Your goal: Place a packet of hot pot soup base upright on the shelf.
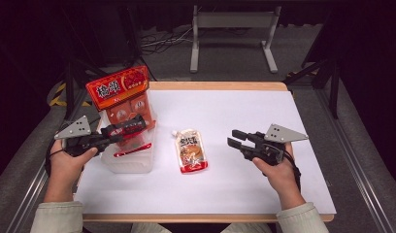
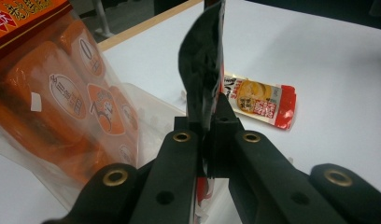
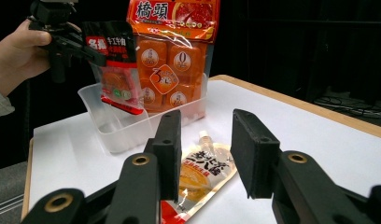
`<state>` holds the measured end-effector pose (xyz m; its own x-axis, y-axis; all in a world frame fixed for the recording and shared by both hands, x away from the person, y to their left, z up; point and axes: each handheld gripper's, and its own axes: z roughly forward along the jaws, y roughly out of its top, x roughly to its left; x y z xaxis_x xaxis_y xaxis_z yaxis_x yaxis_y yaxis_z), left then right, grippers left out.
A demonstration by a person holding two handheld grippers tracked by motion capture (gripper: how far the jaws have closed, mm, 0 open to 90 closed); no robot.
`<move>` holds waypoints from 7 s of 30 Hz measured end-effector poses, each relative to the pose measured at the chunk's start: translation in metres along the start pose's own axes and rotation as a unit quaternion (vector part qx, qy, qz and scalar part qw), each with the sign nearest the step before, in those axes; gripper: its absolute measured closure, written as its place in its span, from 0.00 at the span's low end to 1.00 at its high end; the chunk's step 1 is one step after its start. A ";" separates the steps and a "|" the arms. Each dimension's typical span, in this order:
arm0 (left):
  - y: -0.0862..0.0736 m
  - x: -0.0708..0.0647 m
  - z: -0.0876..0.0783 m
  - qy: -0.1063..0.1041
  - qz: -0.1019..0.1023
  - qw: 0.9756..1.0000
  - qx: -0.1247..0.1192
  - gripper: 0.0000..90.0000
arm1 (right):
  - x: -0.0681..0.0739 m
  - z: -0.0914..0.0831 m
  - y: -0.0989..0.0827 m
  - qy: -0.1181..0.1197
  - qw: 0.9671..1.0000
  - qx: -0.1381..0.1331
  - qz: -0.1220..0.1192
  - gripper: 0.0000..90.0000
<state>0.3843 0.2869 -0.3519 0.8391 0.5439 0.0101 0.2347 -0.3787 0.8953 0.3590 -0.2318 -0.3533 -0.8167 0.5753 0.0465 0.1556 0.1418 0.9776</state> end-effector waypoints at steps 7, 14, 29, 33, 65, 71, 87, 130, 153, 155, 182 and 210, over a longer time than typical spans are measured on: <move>-0.003 0.002 0.007 0.000 0.005 1.000 0.013 1.00 | -0.001 0.000 -0.001 0.000 1.000 0.001 0.003 0.71; -0.012 0.010 0.013 -0.014 -0.017 1.000 0.019 1.00 | -0.001 -0.001 -0.002 -0.001 1.000 0.000 0.005 0.70; -0.022 0.014 0.019 0.003 -0.051 0.997 0.064 0.92 | -0.001 0.000 -0.002 0.000 1.000 0.003 0.003 0.70; -0.022 0.013 0.019 0.009 -0.052 0.996 0.068 0.83 | 0.000 0.000 -0.002 0.003 1.000 0.003 0.004 0.70; 0.015 -0.029 -0.017 0.084 -0.048 0.994 -0.049 0.14 | -0.012 0.067 -0.001 0.051 0.990 0.115 0.064 0.49; 0.021 -0.042 -0.018 0.063 -0.044 0.995 -0.058 0.14 | -0.017 0.088 -0.005 0.048 0.986 0.146 0.069 0.46; 0.034 -0.071 -0.003 -0.007 -0.040 0.998 -0.054 0.14 | -0.030 0.142 -0.020 0.025 0.979 0.192 0.060 0.33; 0.033 -0.076 0.020 -0.016 -0.024 0.999 -0.026 0.13 | -0.039 0.199 -0.047 -0.018 0.956 0.284 0.068 0.43; 0.028 -0.075 0.034 -0.007 -0.037 0.999 -0.003 0.13 | -0.022 0.179 -0.026 -0.031 0.962 0.269 0.029 0.98; 0.027 -0.076 0.037 -0.011 -0.044 0.999 -0.002 0.13 | -0.020 0.170 -0.020 -0.027 0.968 0.248 0.033 0.99; 0.027 -0.082 0.050 -0.034 -0.040 0.999 0.001 0.12 | 0.023 0.099 0.035 0.044 0.993 0.105 -0.006 0.99; 0.014 -0.088 0.083 -0.106 -0.059 0.990 -0.075 0.17 | 0.054 0.075 0.074 0.135 0.990 0.011 -0.028 0.99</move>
<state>0.3549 0.1716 -0.3769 0.8985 0.4016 -0.1774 0.2744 -0.1984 0.9409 0.3679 -0.1297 -0.2936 -0.9425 0.3306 0.0492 0.1165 0.1868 0.9755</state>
